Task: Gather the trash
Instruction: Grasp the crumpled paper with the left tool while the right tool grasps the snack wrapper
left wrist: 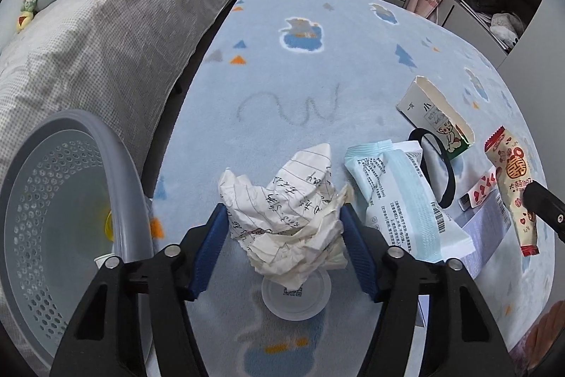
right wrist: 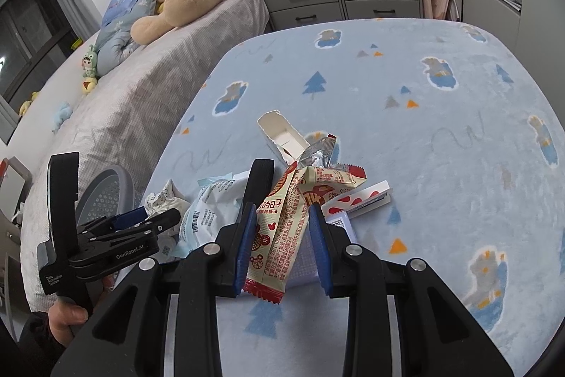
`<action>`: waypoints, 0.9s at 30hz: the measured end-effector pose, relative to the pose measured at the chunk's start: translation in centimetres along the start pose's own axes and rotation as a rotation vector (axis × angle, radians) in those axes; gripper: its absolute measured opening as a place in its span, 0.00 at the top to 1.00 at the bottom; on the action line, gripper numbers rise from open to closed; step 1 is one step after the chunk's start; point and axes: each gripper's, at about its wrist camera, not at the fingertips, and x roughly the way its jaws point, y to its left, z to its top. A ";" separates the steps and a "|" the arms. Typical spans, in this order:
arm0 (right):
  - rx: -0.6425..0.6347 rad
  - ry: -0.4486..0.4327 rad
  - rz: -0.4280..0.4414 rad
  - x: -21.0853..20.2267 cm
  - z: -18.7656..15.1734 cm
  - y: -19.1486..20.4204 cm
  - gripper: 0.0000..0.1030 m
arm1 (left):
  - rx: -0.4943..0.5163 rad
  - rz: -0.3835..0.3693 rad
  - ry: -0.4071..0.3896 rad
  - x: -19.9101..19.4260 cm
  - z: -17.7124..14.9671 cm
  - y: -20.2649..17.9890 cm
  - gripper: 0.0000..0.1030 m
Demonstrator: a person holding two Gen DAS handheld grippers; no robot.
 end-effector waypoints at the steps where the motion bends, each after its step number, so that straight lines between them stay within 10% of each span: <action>1: -0.002 0.000 0.000 0.0 0.0 0.0 0.70 | 0.004 -0.001 -0.005 -0.1 0.0 0.0 0.43; 27: -0.025 -0.013 0.008 -1.4 -2.4 4.1 0.70 | -0.013 0.091 -0.208 -10.5 -3.0 3.9 0.44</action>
